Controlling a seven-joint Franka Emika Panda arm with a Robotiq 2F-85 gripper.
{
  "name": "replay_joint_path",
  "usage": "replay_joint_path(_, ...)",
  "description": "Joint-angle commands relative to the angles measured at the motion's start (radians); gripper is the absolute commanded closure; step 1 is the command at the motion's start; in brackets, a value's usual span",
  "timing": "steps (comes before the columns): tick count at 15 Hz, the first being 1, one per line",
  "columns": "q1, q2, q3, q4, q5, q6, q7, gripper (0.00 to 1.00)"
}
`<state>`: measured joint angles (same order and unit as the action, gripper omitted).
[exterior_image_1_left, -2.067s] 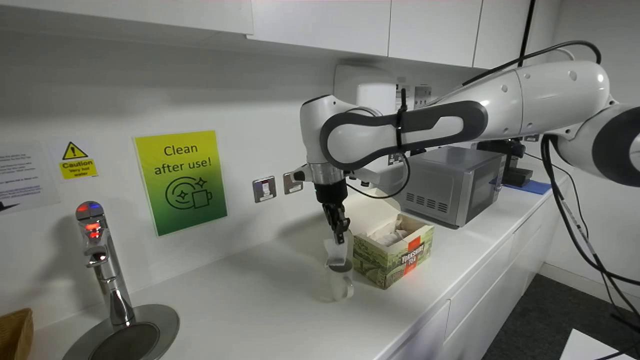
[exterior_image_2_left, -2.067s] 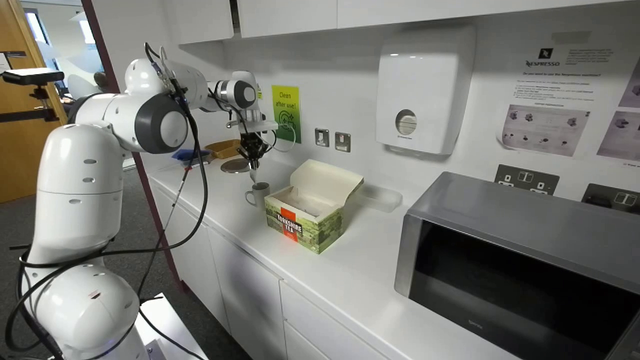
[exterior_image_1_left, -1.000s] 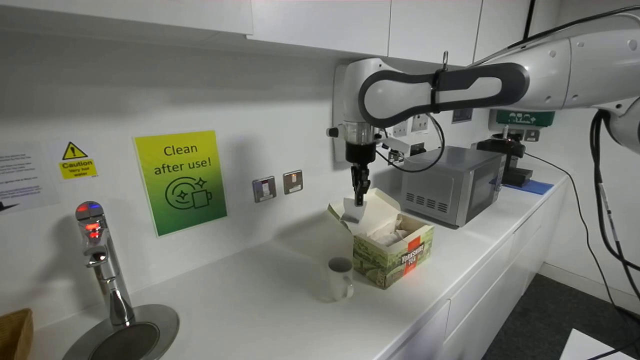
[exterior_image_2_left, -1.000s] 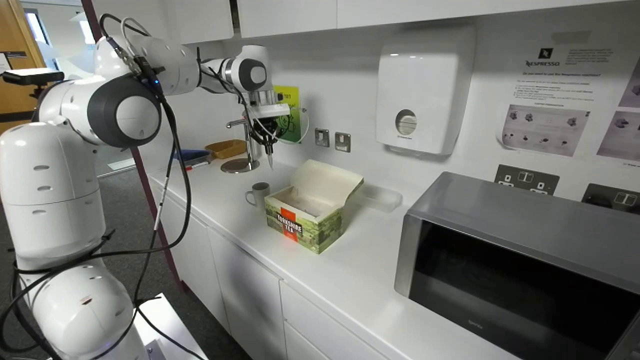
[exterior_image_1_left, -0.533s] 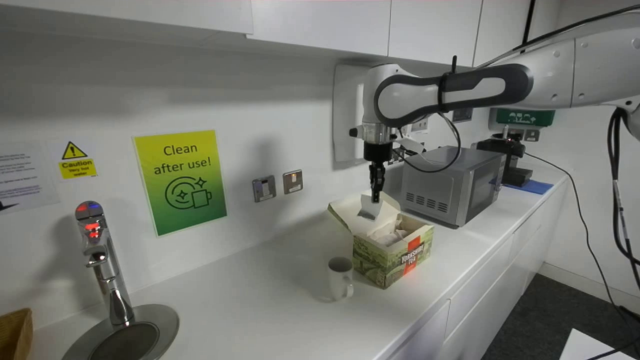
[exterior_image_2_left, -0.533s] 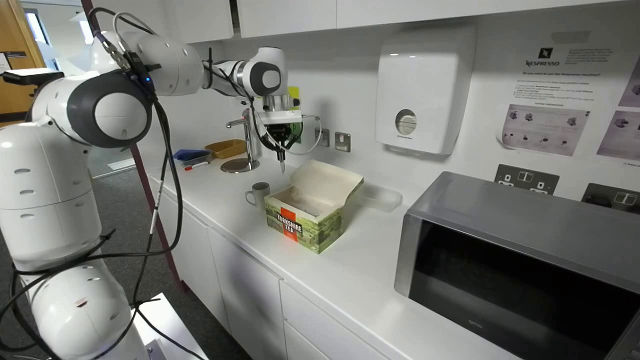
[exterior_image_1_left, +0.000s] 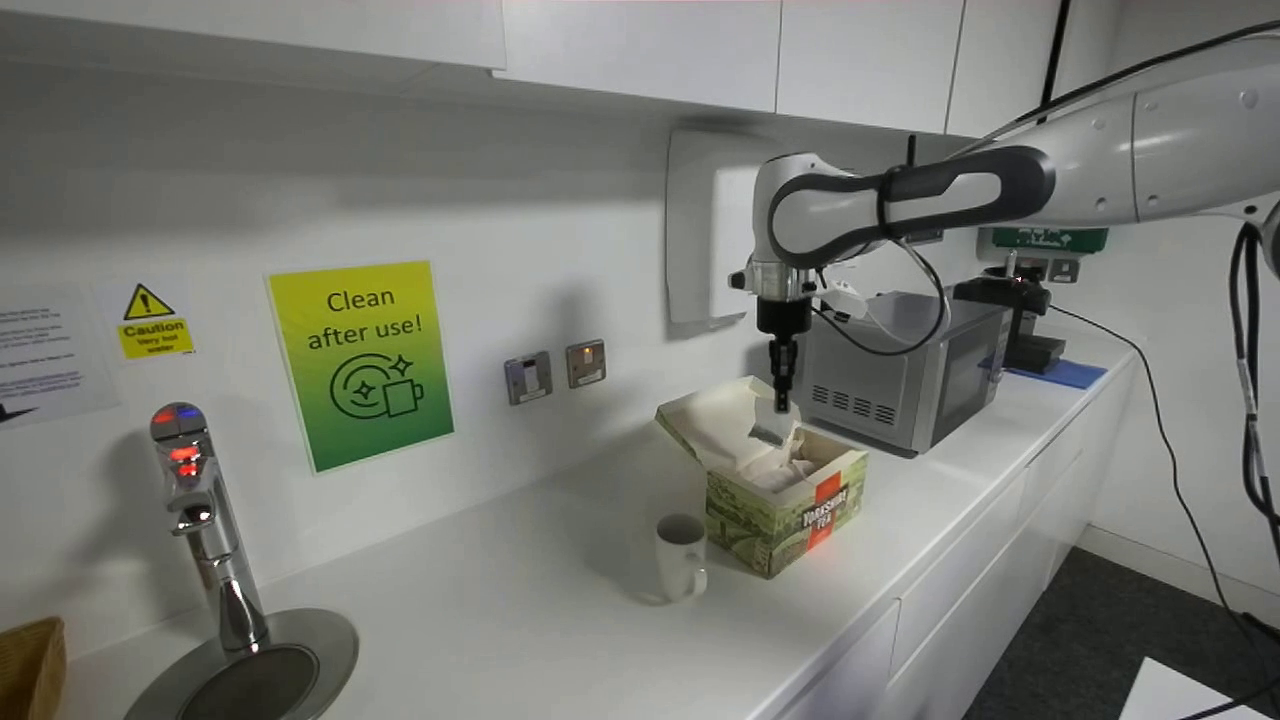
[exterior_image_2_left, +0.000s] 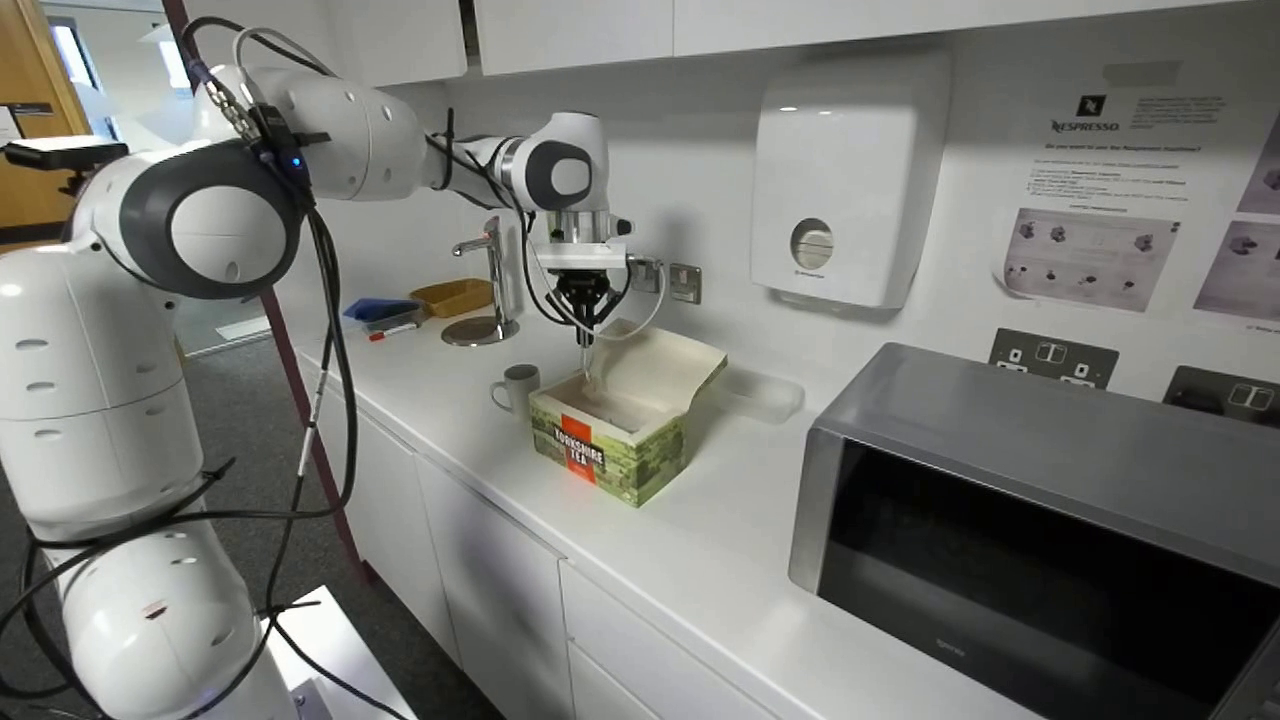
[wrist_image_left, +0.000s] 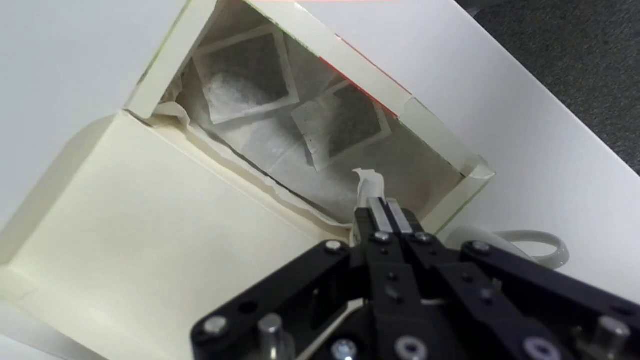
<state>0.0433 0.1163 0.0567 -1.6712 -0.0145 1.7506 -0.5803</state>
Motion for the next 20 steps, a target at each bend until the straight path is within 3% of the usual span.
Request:
replay_joint_path(1, -0.023, -0.013, -0.013, -0.038, 0.016, 0.017, 0.042, 1.0)
replay_joint_path(20, -0.038, 0.147, -0.011, 0.002, 0.006, -0.01, 0.103, 1.0)
